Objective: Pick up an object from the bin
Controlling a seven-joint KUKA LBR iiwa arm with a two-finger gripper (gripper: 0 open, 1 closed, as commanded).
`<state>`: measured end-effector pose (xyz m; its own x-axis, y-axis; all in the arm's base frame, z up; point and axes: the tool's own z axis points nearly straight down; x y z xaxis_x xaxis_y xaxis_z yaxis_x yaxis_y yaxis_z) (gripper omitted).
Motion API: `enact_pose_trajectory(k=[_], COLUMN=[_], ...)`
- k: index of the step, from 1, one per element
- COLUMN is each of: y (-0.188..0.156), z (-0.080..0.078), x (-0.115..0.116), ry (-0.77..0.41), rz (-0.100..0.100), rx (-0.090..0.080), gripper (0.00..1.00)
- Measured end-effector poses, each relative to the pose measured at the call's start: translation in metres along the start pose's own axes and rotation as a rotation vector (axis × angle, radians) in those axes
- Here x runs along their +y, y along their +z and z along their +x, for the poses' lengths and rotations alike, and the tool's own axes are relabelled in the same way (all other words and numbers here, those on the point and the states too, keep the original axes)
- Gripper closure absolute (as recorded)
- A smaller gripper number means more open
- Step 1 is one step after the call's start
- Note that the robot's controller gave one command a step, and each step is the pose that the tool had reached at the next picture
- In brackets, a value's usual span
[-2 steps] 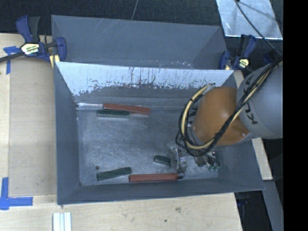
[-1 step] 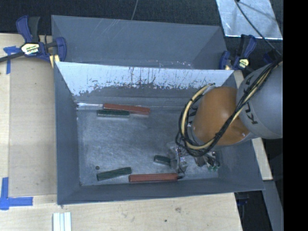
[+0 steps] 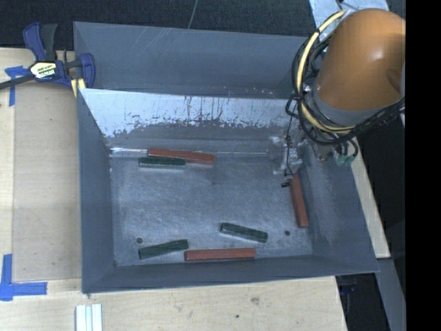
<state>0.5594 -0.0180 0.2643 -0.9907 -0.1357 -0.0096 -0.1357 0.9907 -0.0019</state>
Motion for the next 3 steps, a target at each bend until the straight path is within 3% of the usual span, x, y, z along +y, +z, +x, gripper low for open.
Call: enact_pose_trajectory(k=[1, 2, 3], y=[0.003, 0.123, 0.120], z=[0.002, 0.033, 0.030], x=[0.000, 0.022, 0.021], ry=[0.000, -0.107, -0.107], rz=[-0.001, -0.004, -0.002], rx=[0.007, 0.015, 0.007], gripper=[1.00, 0.00, 0.00])
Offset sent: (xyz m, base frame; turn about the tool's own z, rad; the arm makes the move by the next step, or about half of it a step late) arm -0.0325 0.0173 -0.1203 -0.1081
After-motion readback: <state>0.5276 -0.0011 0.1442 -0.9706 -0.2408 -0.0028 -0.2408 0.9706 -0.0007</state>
